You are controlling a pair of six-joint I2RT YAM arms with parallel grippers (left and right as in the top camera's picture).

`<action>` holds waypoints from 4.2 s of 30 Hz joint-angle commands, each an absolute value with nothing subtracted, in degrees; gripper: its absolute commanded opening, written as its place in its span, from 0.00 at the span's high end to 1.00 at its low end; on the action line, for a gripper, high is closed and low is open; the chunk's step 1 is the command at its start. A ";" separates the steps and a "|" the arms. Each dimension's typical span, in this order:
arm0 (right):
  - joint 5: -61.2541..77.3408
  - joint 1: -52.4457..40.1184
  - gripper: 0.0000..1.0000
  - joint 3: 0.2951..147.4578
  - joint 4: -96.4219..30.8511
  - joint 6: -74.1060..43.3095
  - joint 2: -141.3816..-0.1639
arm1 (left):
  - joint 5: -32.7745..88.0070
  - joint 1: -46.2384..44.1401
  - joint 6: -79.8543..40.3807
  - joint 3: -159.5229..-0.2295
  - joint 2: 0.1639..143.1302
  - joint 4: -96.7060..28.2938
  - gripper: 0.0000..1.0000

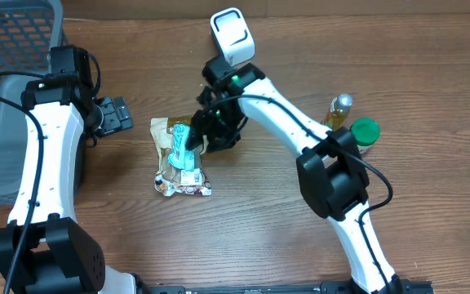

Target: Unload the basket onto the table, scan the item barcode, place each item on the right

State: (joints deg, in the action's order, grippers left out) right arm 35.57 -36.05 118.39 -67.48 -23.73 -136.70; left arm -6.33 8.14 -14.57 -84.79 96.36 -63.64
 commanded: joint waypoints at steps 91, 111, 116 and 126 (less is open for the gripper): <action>3.64 -34.39 0.67 122.02 -79.81 -20.78 -132.86 | -7.03 8.23 -13.91 -85.93 95.46 -63.64 0.01; 0.51 -37.32 0.74 119.66 -81.56 -24.03 -132.86 | -7.03 8.23 -13.91 -85.93 95.46 -63.64 0.00; 0.49 -38.28 0.74 117.14 -79.00 -24.05 -132.88 | -7.03 8.23 -13.93 -85.93 95.46 -63.64 0.01; 1.02 -39.27 0.64 108.25 -71.90 -24.25 -132.88 | -7.03 8.23 -13.91 -85.93 95.46 -63.64 0.00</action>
State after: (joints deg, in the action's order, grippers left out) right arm 1.06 -38.72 111.83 -73.45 -23.81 -134.39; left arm -6.31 8.14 -14.57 -84.79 96.36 -63.64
